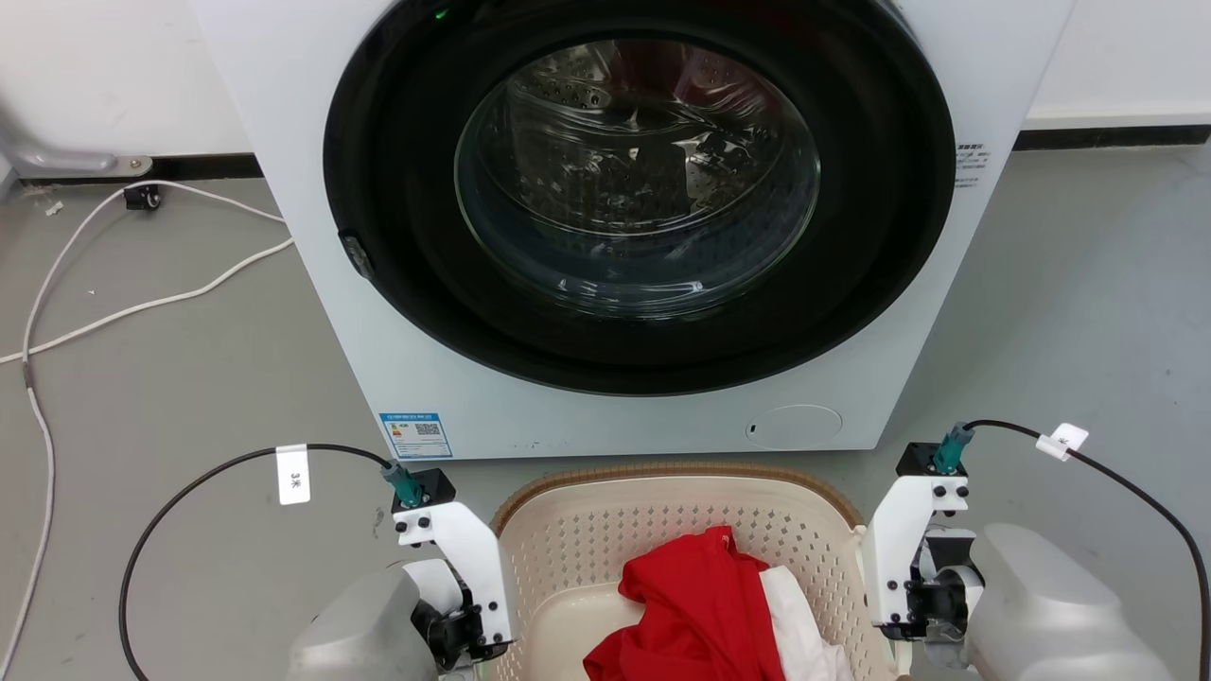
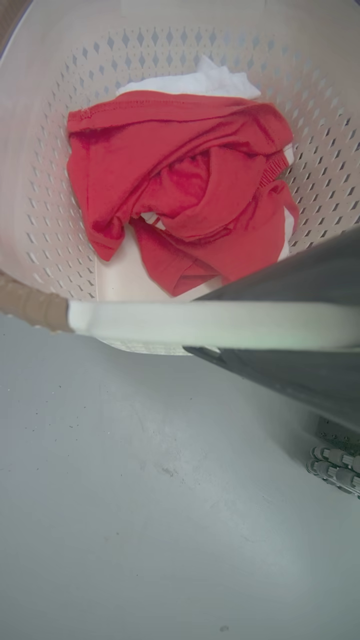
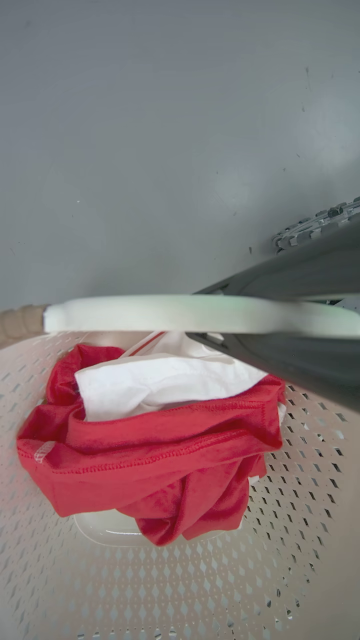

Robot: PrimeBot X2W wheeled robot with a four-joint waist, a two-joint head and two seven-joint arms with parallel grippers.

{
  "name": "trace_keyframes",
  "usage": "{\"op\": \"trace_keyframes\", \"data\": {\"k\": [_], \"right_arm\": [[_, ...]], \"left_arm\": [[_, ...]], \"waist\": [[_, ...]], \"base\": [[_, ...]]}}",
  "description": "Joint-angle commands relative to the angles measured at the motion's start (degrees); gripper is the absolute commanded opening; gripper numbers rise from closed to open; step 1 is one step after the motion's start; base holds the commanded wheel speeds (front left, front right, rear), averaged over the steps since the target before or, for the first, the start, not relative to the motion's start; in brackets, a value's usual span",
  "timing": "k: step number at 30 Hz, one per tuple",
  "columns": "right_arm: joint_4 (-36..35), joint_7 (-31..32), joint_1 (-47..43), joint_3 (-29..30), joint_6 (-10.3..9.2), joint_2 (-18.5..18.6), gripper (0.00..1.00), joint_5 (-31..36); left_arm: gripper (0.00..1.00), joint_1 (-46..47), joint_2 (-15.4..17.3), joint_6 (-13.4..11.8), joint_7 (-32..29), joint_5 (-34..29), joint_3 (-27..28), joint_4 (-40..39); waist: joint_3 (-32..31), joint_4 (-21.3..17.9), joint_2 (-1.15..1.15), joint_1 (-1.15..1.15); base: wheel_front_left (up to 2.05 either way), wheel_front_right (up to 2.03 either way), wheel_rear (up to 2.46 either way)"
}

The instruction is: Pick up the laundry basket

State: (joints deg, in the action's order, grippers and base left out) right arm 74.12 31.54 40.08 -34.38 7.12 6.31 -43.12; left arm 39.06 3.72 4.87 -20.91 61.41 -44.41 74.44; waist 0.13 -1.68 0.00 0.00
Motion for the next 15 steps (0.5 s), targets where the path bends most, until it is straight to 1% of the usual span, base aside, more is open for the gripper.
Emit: {"op": "trace_keyframes", "data": {"k": [1, 15], "right_arm": [[-0.5, -0.1, -0.3, 0.0, 0.67, -1.6, 0.00, 0.1], [-0.5, 0.1, -0.3, 0.1, 0.67, -1.7, 0.00, 0.0]], "left_arm": [[0.00, -0.1, -1.6, 0.7, 0.6, 0.6, -0.1, -1.0], [0.00, 0.1, -1.6, 0.5, 0.6, 1.1, -0.5, -1.0]], "waist": [[0.0, 0.0, 0.00, 0.00], [0.1, 0.1, 0.00, 0.00]], "base": [[0.00, 0.00, 0.00], [0.00, 0.00, 0.00]]}}
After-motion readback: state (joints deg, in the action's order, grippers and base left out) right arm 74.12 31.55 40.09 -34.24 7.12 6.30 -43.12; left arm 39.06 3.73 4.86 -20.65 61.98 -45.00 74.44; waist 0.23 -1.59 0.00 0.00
